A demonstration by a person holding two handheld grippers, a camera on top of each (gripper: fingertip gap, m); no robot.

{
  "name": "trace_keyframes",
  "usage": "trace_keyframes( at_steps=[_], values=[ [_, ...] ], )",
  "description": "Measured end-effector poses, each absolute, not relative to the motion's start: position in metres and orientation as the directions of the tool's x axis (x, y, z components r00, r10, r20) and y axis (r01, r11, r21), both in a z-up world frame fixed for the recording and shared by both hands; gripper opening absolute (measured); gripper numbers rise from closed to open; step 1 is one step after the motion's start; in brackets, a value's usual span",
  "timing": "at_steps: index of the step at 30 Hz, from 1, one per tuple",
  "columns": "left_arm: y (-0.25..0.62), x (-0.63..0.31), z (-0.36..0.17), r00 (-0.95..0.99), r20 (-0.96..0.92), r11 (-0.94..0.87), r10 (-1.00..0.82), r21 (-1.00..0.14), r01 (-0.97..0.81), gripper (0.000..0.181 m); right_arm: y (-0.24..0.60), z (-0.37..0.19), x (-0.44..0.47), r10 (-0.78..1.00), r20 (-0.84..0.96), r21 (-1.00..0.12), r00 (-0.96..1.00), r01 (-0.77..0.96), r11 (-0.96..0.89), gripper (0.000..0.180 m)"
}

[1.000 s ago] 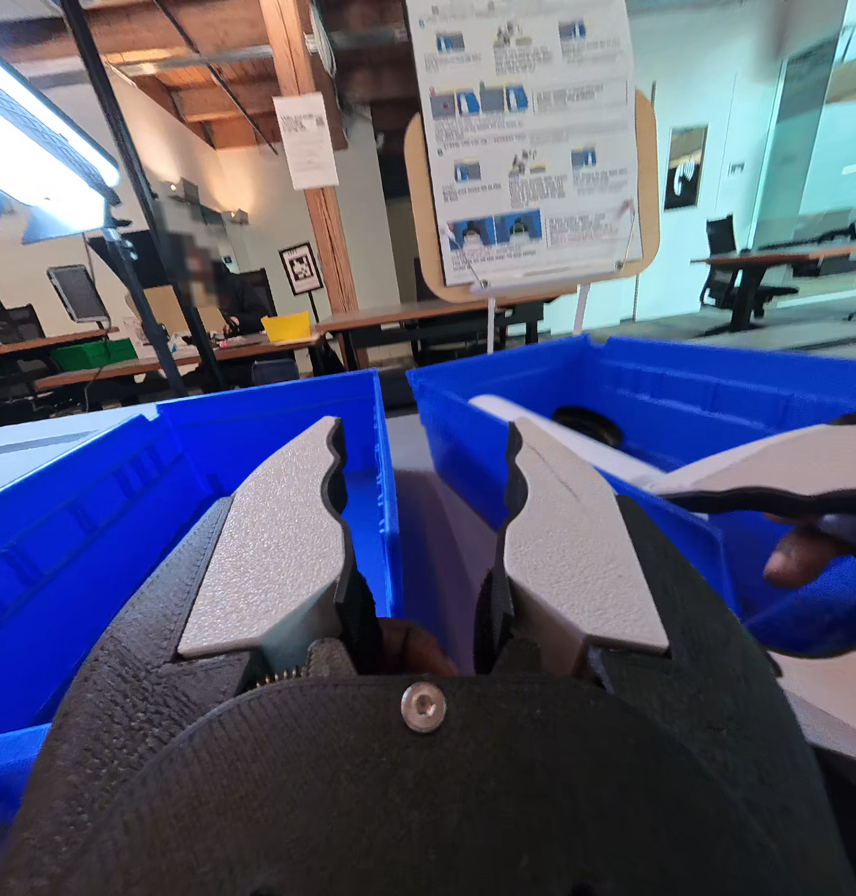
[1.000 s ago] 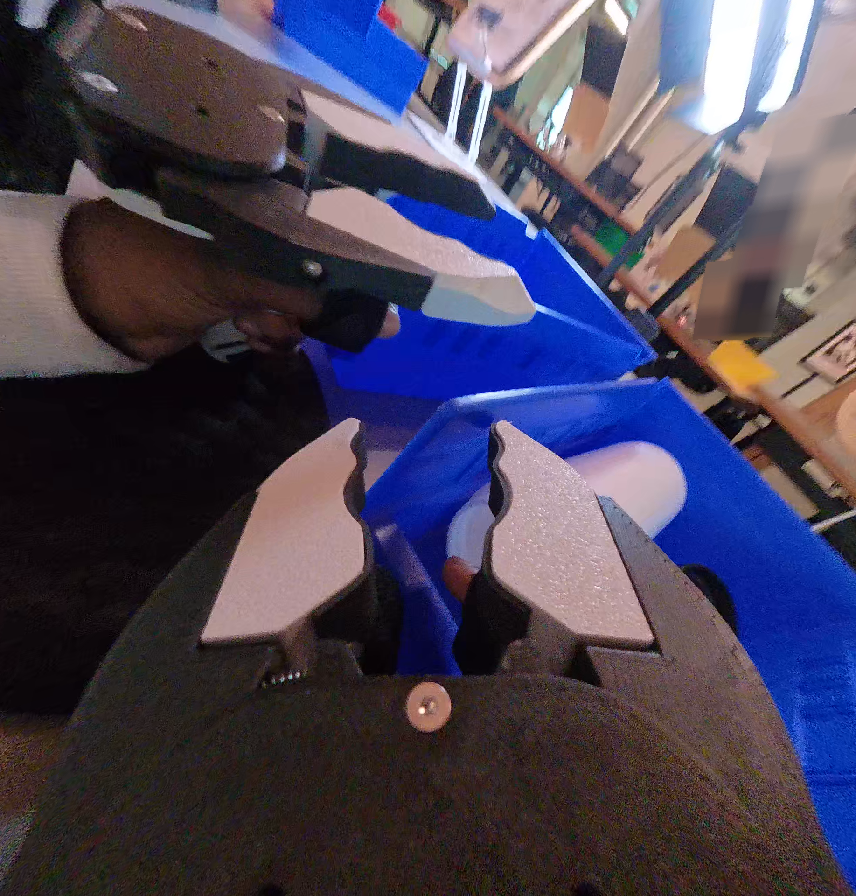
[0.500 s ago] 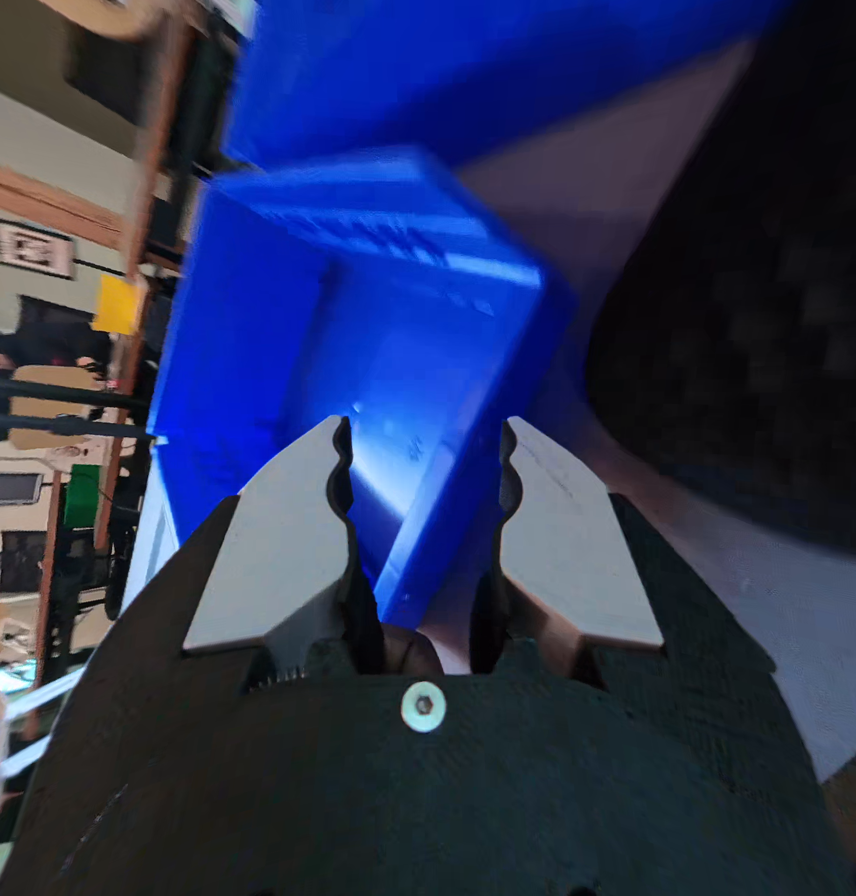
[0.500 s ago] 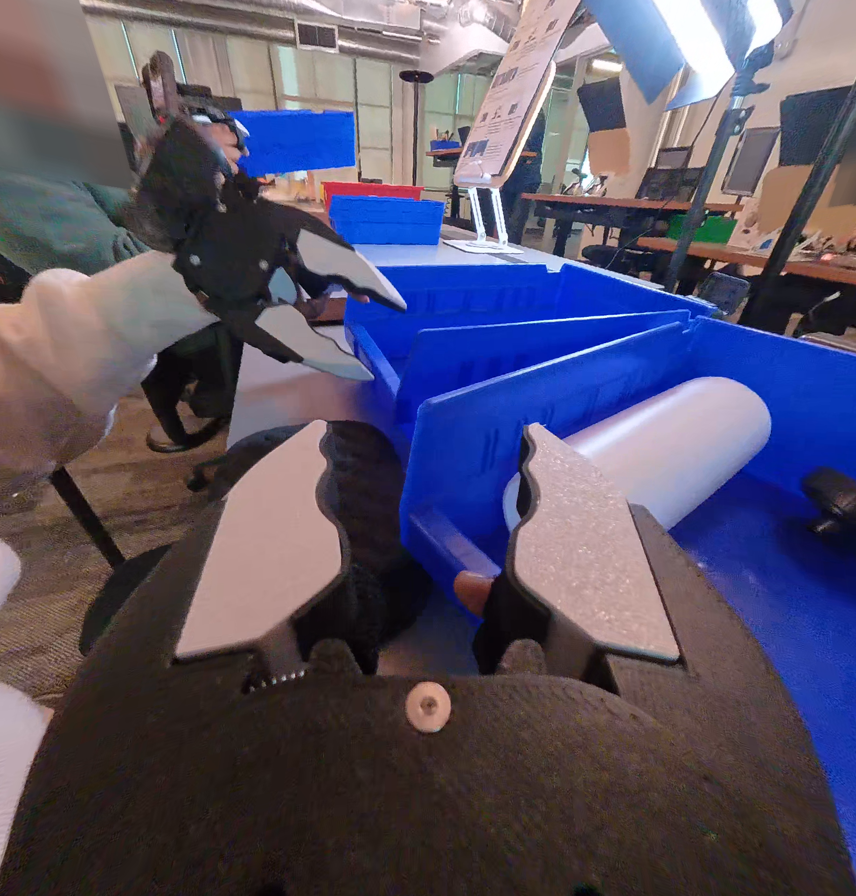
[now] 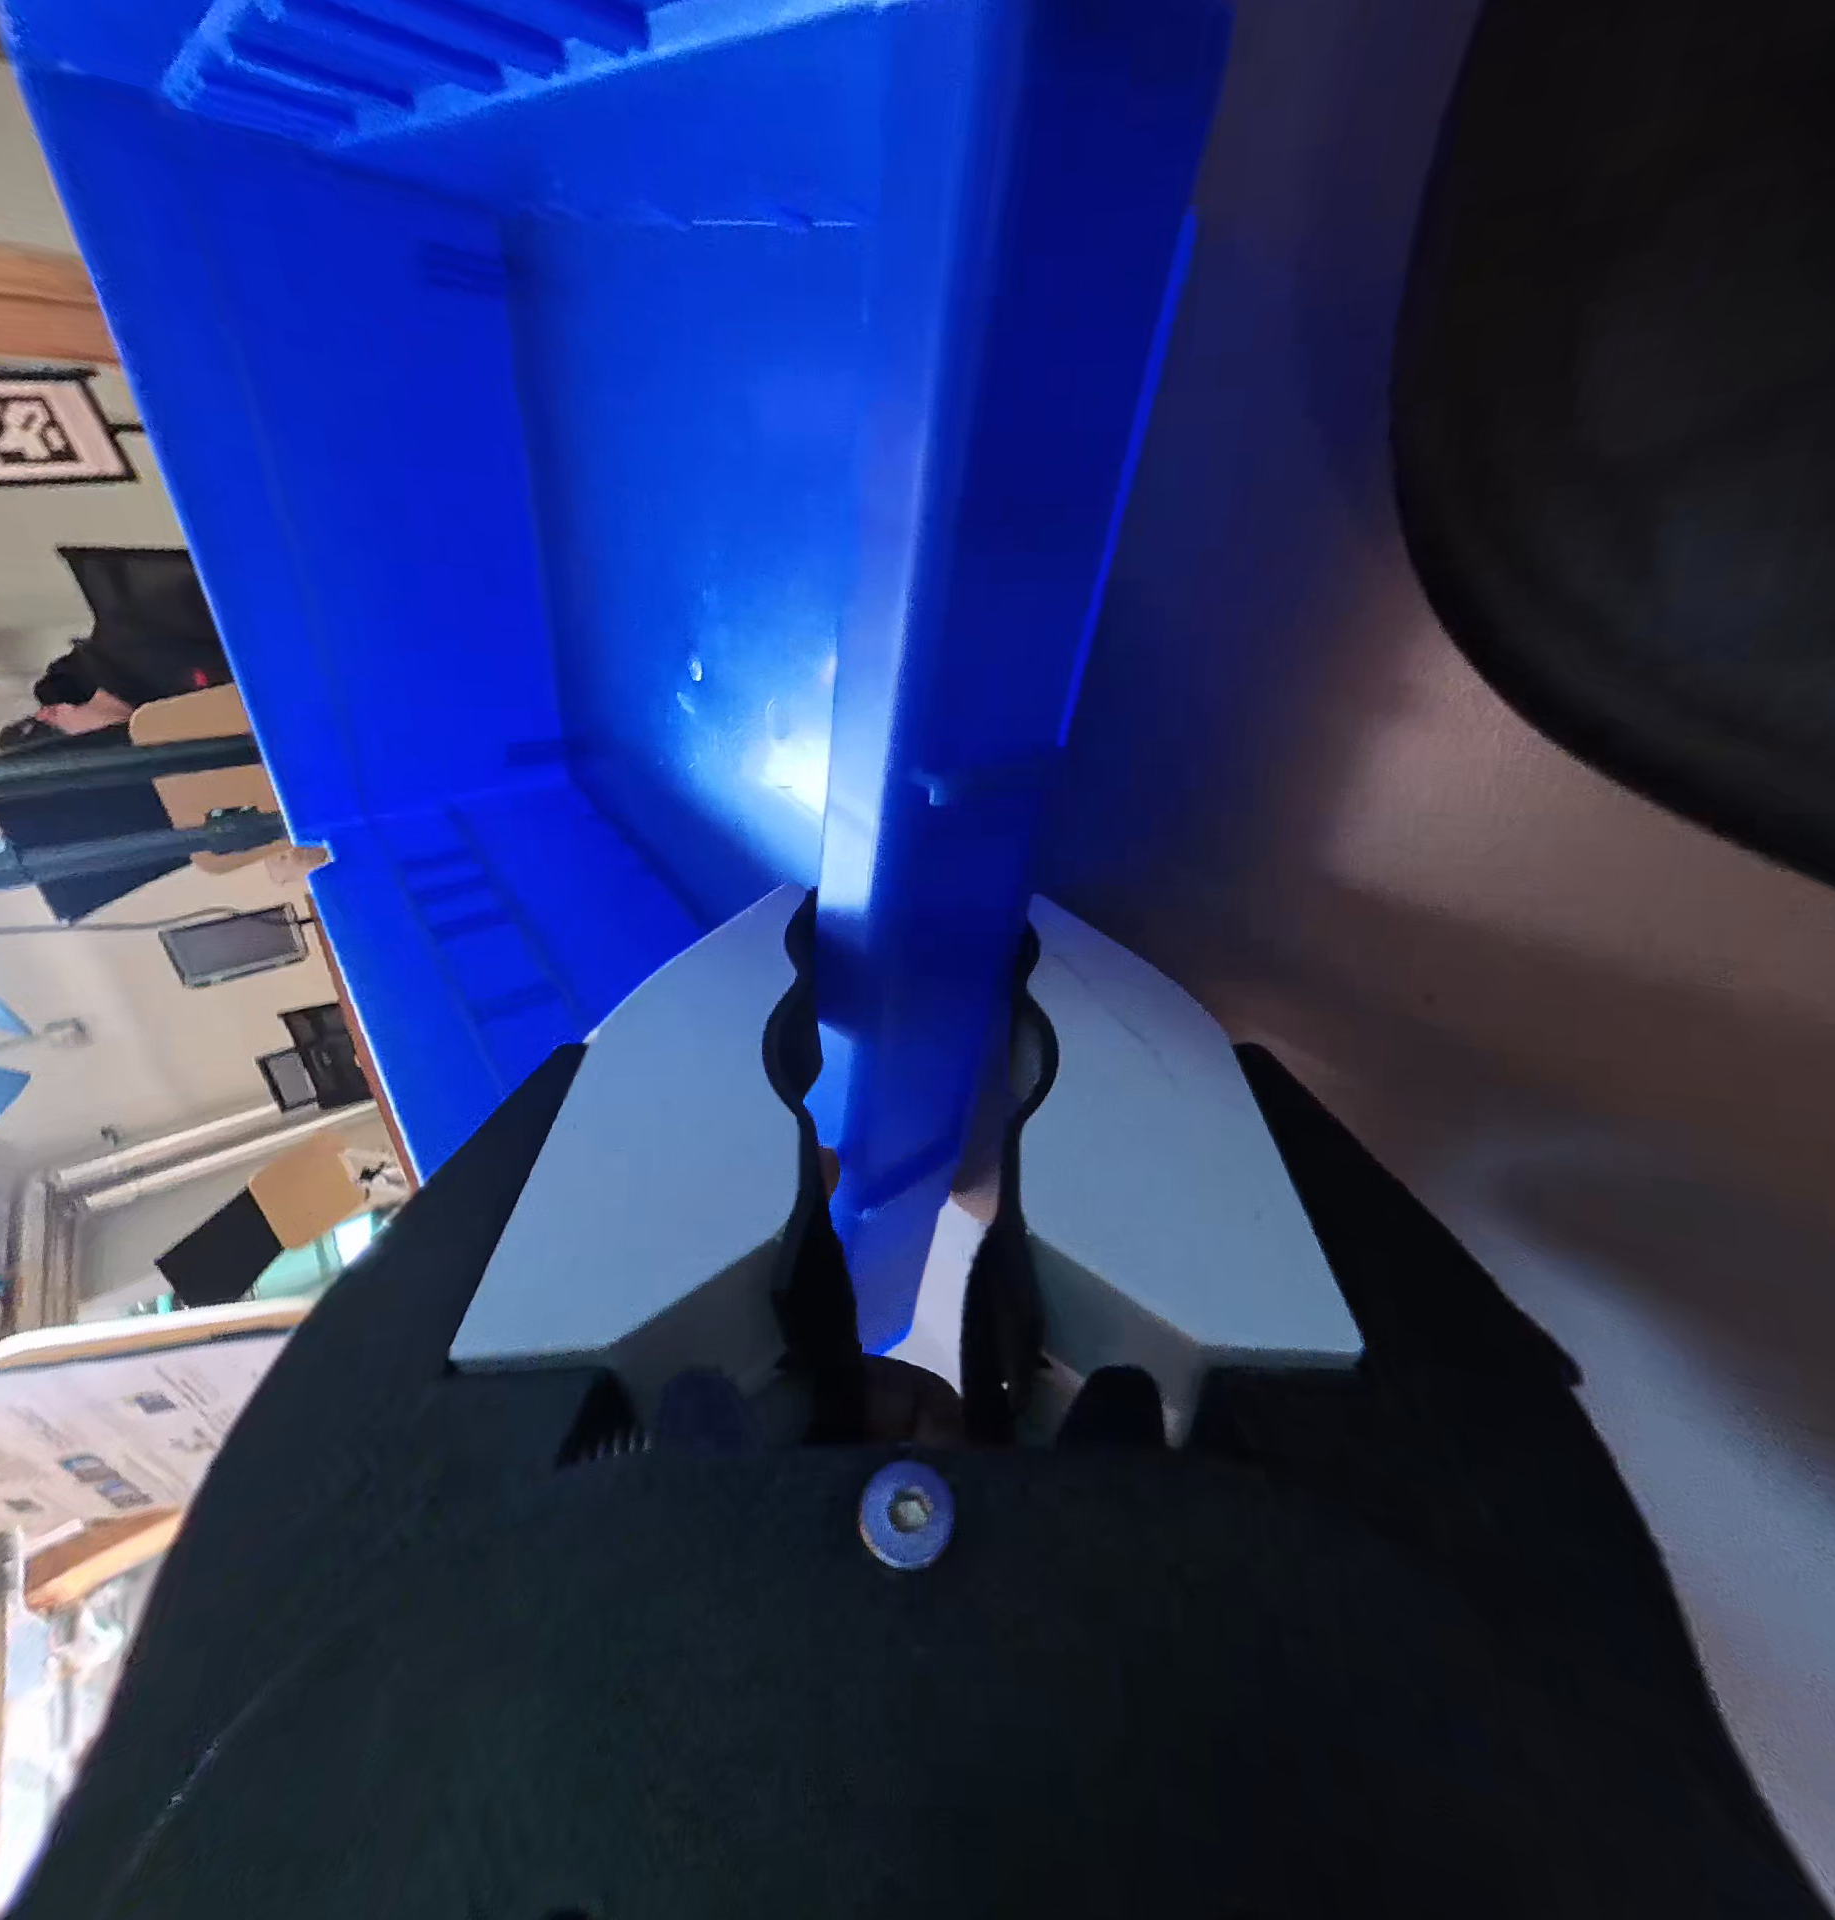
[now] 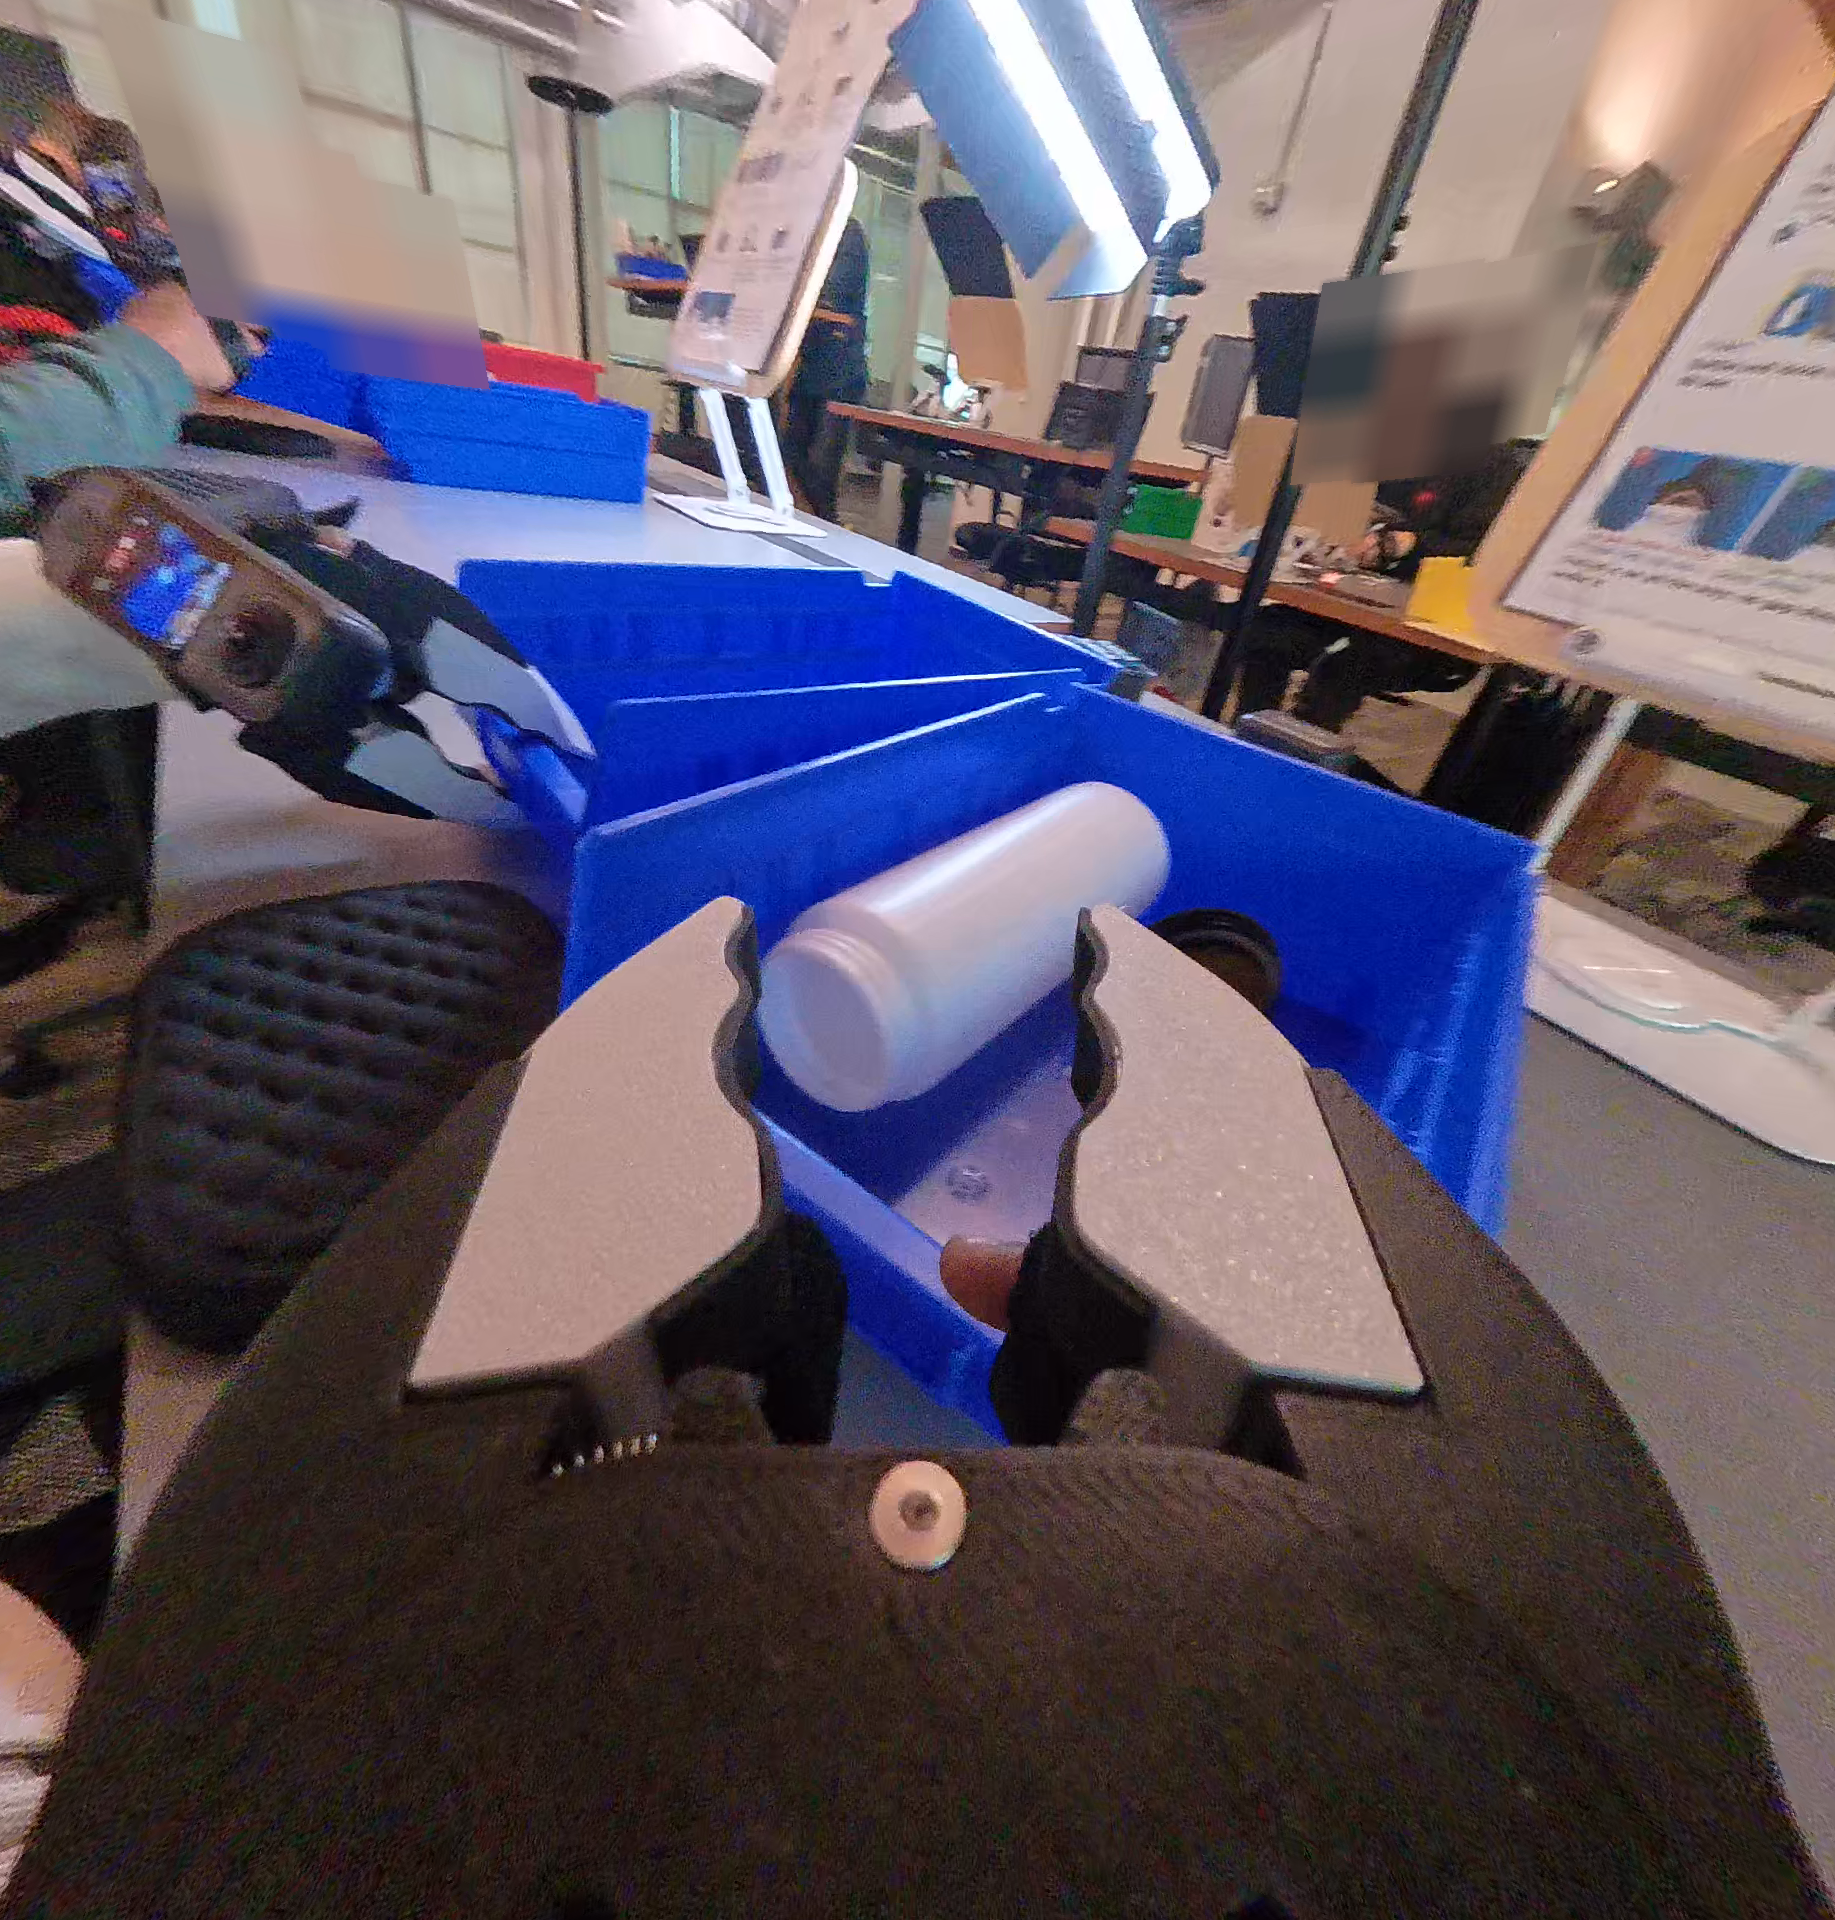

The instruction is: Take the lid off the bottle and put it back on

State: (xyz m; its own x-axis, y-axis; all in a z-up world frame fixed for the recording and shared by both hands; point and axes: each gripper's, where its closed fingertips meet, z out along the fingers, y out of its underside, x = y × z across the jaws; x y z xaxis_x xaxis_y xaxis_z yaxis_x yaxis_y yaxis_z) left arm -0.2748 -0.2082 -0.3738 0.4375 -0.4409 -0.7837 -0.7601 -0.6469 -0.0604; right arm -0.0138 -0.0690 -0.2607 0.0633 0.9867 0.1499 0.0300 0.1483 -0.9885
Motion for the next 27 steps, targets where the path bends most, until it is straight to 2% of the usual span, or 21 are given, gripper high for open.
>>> trace_keyframes(
  at_steps=[4, 9, 14, 21, 27],
  values=[
    [-0.206, -0.27, -0.368, 0.483, -0.811, -0.673, -0.331, -0.156, -0.723, 0.032, -0.028, -0.245, 0.018, 0.956, 0.206, -0.978, 0.209, 0.085, 0.192, 0.058],
    [-0.19, -0.259, -0.345, 0.518, -0.83, -0.639, -0.208, -0.285, -0.714, 0.03, 0.007, -0.236, 0.045, 0.941, 0.127, -0.992, 0.313, 0.051, 0.117, 0.053],
    [-0.188, -0.269, -0.33, 0.437, -0.872, -0.675, -0.22, -0.188, -0.714, 0.03, 0.015, -0.236, 0.051, 0.939, 0.093, -0.996, 0.33, 0.031, 0.088, 0.052],
    [-0.179, -0.26, -0.294, 0.386, -0.901, -0.649, -0.2, -0.173, -0.741, 0.03, 0.021, -0.243, 0.054, 0.925, 0.145, -0.988, 0.351, 0.096, 0.119, 0.053],
    [-0.14, -0.216, -0.25, 0.342, -0.918, -0.563, -0.2, -0.178, -0.807, 0.029, 0.036, -0.239, 0.072, 0.908, 0.152, -0.987, 0.39, 0.106, 0.12, 0.057]
  ],
)
